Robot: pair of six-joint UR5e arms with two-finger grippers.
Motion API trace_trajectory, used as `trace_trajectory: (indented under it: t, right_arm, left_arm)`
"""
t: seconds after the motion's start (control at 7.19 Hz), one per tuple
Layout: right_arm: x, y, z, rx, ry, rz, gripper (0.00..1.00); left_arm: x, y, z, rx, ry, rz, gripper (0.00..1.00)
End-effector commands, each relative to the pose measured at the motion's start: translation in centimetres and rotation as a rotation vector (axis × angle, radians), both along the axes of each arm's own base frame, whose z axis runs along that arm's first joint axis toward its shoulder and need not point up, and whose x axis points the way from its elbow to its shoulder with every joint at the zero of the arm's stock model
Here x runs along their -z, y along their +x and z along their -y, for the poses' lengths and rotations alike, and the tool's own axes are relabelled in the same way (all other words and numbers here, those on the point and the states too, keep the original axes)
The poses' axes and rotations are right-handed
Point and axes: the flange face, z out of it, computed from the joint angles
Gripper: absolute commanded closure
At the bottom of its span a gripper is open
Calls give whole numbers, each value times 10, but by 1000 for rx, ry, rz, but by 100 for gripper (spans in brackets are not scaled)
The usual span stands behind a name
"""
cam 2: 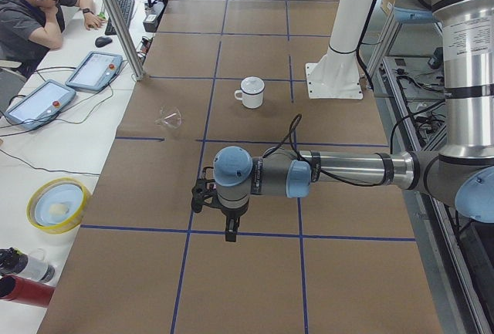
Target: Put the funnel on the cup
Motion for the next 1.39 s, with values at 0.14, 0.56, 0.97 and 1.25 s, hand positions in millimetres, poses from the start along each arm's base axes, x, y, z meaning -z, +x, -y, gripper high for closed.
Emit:
trace_trajectory:
  t: [0.14,0.56,0.97,1.25]
  right_arm:
    - [1,0,0,0,1,0,0]
    - [1,0,0,0,1,0,0]
    - [0,0,0,0,0,0,0]
    - [1,0,0,0,1,0,0]
  left_arm:
    - [1,1,0,-3,3,0,0]
    - [60,0,45,4,124,12,0]
    - [169,-2,111,168,204,-14,0]
    - [207,13,105,302,243,-154,0]
